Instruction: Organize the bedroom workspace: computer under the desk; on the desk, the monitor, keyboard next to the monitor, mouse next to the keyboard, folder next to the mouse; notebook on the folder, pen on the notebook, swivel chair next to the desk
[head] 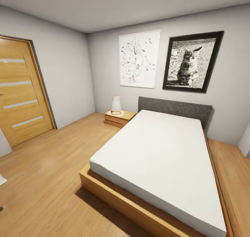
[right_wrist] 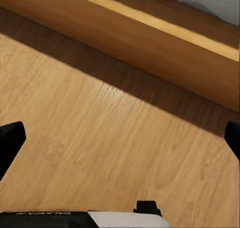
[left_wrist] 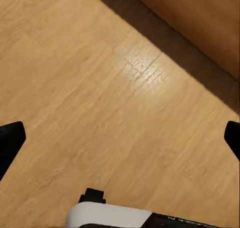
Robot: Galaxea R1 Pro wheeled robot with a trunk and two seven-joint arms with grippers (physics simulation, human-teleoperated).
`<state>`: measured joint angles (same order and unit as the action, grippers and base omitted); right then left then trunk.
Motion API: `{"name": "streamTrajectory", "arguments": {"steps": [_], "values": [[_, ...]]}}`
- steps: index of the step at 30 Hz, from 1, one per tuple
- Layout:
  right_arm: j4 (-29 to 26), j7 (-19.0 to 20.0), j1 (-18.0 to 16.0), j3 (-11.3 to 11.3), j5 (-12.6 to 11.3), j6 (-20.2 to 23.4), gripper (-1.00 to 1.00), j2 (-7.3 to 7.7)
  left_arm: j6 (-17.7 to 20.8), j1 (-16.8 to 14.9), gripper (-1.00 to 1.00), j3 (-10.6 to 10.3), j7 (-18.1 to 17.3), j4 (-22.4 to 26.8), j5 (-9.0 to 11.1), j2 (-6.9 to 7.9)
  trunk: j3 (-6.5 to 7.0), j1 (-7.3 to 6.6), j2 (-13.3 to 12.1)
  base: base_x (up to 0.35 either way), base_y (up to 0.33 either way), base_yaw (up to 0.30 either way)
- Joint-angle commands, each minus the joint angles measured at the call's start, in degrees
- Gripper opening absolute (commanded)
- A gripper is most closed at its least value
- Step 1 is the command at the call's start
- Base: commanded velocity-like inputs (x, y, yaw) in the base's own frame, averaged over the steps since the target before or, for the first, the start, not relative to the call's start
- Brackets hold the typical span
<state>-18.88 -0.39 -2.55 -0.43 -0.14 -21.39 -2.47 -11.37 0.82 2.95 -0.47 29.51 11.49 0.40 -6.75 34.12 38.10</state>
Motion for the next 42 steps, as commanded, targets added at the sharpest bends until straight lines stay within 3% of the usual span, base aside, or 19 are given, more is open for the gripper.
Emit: {"name": "streamTrajectory", "arguments": {"steps": [1, 2, 3, 6, 8, 9, 10, 15, 16, 19, 20, 23, 28, 33, 42], "values": [[-0.08, -0.04, -0.69, -0.05, -0.02, -0.18, 1.00, -0.01, -0.02, 0.03, 1.00, 0.25, -0.11, 0.39, 2.57, 0.17, 0.09, -0.21, -0.35, 0.000, 0.000, 0.287], [-0.12, -0.04, -1.31, -0.06, -0.04, -0.17, 1.00, -0.01, 0.01, 0.03, 1.00, 0.49, -0.18, 0.62, 4.50, 0.32, 0.26, -0.43, -0.75, 0.000, 0.000, 0.285], [-0.03, -0.03, -2.37, -0.07, -0.10, -0.19, 1.00, 0.00, 0.08, 0.02, 1.00, 0.80, -0.31, 0.81, 7.77, 0.51, 0.41, -0.65, -1.15, 0.000, 0.000, 0.282], [0.33, -0.04, -3.44, -0.09, -0.18, -0.33, 1.00, 0.01, 0.02, 0.04, 1.00, 1.07, -0.42, 0.06, 10.68, 0.68, 0.88, -1.31, -2.35, 0.000, 0.000, 0.280], [0.83, -0.05, -4.26, -0.18, -0.45, -2.54, 1.00, 0.07, -1.18, 0.04, 1.00, 1.36, -0.39, -3.69, 12.85, 1.12, 1.20, -1.75, -3.15, 0.000, 0.000, 0.276], [1.18, -0.05, -4.38, -0.24, -0.50, -3.71, 1.00, 0.10, -2.72, 0.04, 1.00, 1.50, -0.35, -4.38, 13.19, 1.44, 1.37, -1.97, -3.55, 0.000, 0.000, 0.276], [3.69, -0.04, -4.51, -0.29, -0.55, -5.97, 1.00, 0.16, -9.28, 0.03, 1.00, 1.56, -0.51, -5.61, 13.72, 1.78, 1.54, -2.19, -3.96, 0.000, 0.000, 0.275], [5.41, -0.05, -4.52, -0.24, -0.38, -7.47, 1.00, 0.14, -15.82, 0.03, 1.00, 0.82, -0.53, -9.82, 13.47, 1.44, 2.32, -3.29, -5.96, 0.000, 0.000, 0.274], [5.79, -0.05, -4.55, -0.16, -0.29, -8.05, 1.00, 0.11, -19.44, 0.03, 1.00, -0.07, -0.46, -11.13, 12.94, 1.39, 2.28, -3.29, -5.96, 0.000, 0.000, 0.270], [5.98, -0.16, -4.55, 0.04, -0.20, -8.75, 1.00, 0.09, -23.50, 0.05, 1.00, -0.62, -0.51, -11.85, 12.61, 1.37, 2.18, -3.29, -5.96, 0.000, 0.000, 0.269], [6.07, -1.48, -4.57, 0.27, -0.09, -9.52, 1.00, 0.04, -27.29, 0.03, 1.00, -0.99, -0.61, -13.19, 12.39, 1.36, 2.14, -3.29, -5.96, 0.007, 0.000, 0.268], [6.11, -3.53, -4.56, 0.42, 0.17, -10.29, 1.00, 0.02, -28.66, 0.05, 1.00, -1.59, -0.65, -14.32, 11.93, 1.36, 2.03, -3.29, -5.96, 0.004, 0.000, 0.268], [6.18, -6.21, -4.55, 0.50, 2.18, -11.20, 1.00, -0.06, -29.41, 0.03, 1.00, -3.02, -0.45, -15.22, 9.31, 1.43, 1.92, -3.29, -5.96, 0.012, 0.000, 0.272], [6.22, -6.74, -4.56, 0.52, 3.97, -11.43, 1.00, -0.08, -29.02, 0.03, 1.00, -3.41, -0.34, -15.49, 8.65, 1.45, 1.89, -3.29, -5.96, 0.176, 0.000, 0.282], [6.23, -6.67, -4.55, 0.47, 4.27, -11.70, 1.00, -0.08, -28.94, 0.06, 1.00, -3.48, -0.25, -15.56, 8.55, 1.48, 1.89, -3.29, -5.96, 0.275, 0.000, 0.145]]}}
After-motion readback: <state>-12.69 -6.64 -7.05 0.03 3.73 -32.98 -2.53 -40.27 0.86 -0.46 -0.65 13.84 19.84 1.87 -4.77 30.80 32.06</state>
